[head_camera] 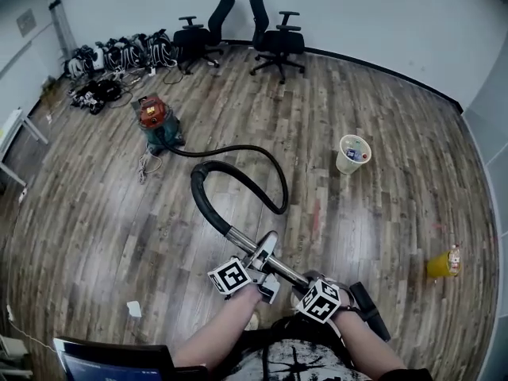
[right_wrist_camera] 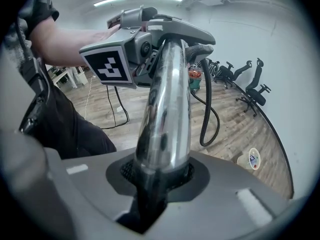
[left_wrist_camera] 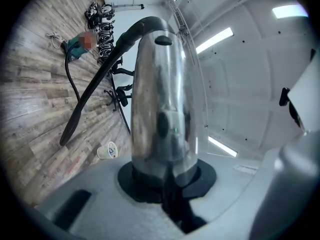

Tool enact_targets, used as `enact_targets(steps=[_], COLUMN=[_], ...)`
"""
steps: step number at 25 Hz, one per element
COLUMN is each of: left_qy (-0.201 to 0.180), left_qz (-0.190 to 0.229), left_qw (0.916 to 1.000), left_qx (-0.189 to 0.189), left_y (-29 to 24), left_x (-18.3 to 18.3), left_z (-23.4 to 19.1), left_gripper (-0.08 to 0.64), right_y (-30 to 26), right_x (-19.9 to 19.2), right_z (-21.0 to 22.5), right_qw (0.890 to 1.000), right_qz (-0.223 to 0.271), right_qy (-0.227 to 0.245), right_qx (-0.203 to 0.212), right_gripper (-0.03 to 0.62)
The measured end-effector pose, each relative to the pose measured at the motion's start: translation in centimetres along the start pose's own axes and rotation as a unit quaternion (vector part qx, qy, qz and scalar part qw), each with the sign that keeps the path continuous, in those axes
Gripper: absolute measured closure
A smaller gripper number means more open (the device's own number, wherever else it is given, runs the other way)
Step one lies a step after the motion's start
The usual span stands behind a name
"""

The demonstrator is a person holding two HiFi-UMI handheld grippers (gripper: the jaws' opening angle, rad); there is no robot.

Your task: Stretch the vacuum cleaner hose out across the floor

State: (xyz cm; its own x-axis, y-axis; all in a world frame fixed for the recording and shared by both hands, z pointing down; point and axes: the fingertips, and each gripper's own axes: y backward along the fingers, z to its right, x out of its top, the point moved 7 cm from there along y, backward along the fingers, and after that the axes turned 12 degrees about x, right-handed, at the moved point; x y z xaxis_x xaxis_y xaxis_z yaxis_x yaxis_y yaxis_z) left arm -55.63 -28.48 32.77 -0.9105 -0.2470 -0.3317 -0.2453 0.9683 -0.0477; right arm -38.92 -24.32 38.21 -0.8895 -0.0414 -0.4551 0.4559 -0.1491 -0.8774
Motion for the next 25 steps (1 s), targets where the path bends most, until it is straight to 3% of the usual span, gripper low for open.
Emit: enact_targets(steps=[5, 14, 20, 25], left_qy=[0.006, -0.005, -0.018, -0.024], left_qz=[0.039, 0.101, 0.11, 0.116], left_qw=[0.9988, 0.9919, 0.9896, 0.9898], left_qx=[0.029, 0.077, 0.09, 0.08], left_y=[-2.9, -4.7, -2.3, 1.0], left_x=[-2.2, -7.5, -11.0, -14.2], left_z=[0.5, 1.7, 2.4, 4.0], left_gripper=[0.509, 0.51, 0.509, 0.509], right_y=[1.5, 3.2, 3.5, 4.2], right_x=[-2.8, -8.5, -11.3, -13.7], right_z=[3.5, 6.1, 3.3, -0.6], right_qw=[0.998, 0.989, 0.986, 0.986], right_qz=[0.0, 0.001, 0.008, 0.016], right_qy=[0.031, 0.094, 0.105, 0.105], right_qx=[0.049, 0.111, 0.126, 0.127], right_gripper=[0.497, 0.495, 0.495, 0.499])
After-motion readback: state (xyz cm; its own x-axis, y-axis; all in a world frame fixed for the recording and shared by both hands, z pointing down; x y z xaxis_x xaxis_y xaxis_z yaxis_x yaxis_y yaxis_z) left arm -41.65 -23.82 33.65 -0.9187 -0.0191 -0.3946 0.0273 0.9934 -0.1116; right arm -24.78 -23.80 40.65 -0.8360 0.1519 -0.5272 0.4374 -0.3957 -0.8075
